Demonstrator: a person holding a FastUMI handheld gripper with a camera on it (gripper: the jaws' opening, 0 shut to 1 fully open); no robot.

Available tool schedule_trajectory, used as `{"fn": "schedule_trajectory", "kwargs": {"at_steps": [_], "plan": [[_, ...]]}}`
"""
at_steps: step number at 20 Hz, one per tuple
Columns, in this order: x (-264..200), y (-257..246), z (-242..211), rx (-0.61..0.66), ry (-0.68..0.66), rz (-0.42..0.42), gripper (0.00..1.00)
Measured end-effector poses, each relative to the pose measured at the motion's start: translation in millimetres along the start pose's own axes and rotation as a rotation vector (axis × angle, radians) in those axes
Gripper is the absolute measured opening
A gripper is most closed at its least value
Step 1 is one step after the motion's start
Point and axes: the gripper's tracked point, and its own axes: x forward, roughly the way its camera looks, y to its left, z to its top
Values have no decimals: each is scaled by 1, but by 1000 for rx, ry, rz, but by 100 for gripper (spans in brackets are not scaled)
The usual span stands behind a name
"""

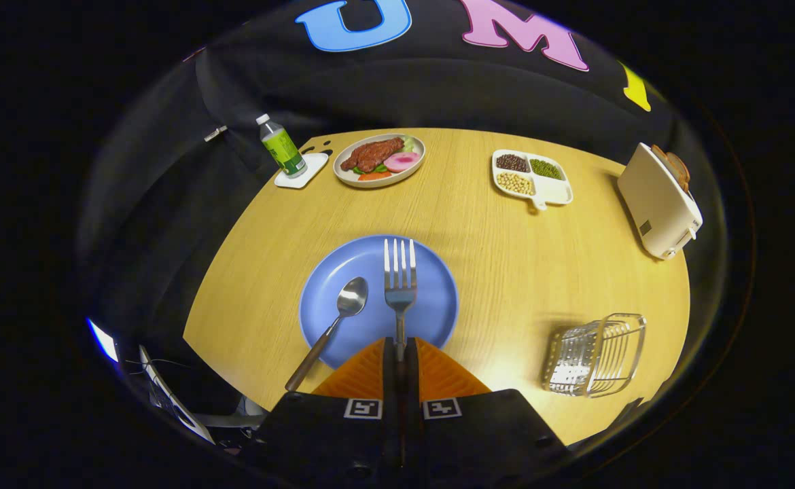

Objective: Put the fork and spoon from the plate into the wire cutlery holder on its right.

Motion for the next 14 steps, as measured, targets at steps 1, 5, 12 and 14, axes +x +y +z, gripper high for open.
{"fn": "schedule_trajectory", "kwargs": {"at_steps": [1, 5, 12, 14], "plan": [[-11, -7, 1, -7, 6, 1, 7], [-54, -48, 2, 27, 25, -18, 7], [-100, -147, -29, 25, 162, -127, 7], [-103, -161, -44, 36, 235, -132, 7]]}}
